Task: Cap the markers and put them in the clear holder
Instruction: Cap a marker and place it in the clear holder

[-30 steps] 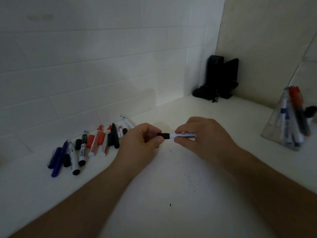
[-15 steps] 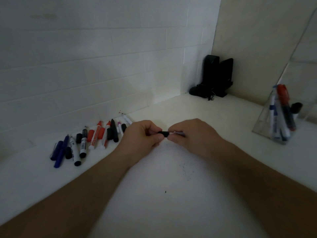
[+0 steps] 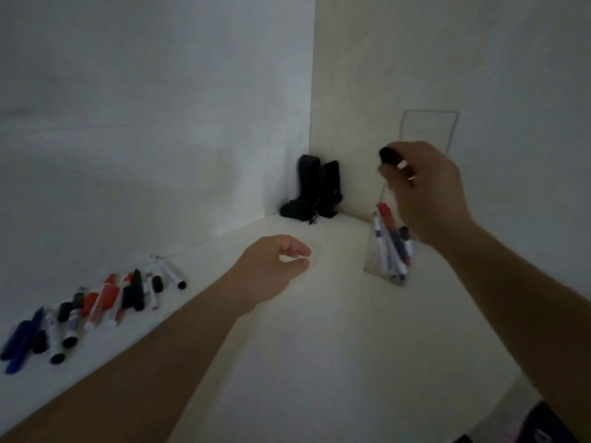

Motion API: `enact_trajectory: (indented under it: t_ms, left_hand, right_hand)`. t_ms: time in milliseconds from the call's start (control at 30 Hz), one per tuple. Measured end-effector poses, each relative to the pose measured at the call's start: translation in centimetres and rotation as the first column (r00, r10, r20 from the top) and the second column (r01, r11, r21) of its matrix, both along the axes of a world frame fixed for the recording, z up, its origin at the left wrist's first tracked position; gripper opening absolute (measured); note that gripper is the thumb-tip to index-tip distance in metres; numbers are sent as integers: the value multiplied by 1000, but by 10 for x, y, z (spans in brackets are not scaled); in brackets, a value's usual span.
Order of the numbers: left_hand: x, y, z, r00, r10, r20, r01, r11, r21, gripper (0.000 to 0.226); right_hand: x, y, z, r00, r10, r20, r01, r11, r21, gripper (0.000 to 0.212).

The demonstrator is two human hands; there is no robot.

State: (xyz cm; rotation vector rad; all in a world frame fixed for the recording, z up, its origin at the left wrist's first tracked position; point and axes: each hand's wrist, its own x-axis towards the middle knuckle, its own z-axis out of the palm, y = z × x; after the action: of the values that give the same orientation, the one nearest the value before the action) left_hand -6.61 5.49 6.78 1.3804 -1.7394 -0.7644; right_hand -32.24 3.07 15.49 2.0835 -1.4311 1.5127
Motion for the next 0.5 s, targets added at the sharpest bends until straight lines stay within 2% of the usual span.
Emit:
enact_trajectory:
  t_ms: [67,167,267,367,500]
  left_hand:
    - [-34,-1,8,997,-69,-26,69,998,9,16]
    - [-73,-6,14,992,-116,-43,118,992,45,28]
    - [-105,-13,17,988,-145,48,144,989,23,49]
    - [-129,-19,23,977,-189,97,190,982,-6,69]
    - [-144,-36,27,956,-174,236,206,972,-117,66]
  right_hand:
    - [-27,-8,-4,998,-61,19,59,992,115,21]
    - [-47,-23,-28,981,-129,-144,161,956,244,16]
    - [-52,-30,-49,938,-188,-290,285,896,340,31]
    - [-54,-34,-63,912,-134,-387,291,877,382,28]
    - [-65,-35,-73,894,-36,-446,225,897,379,31]
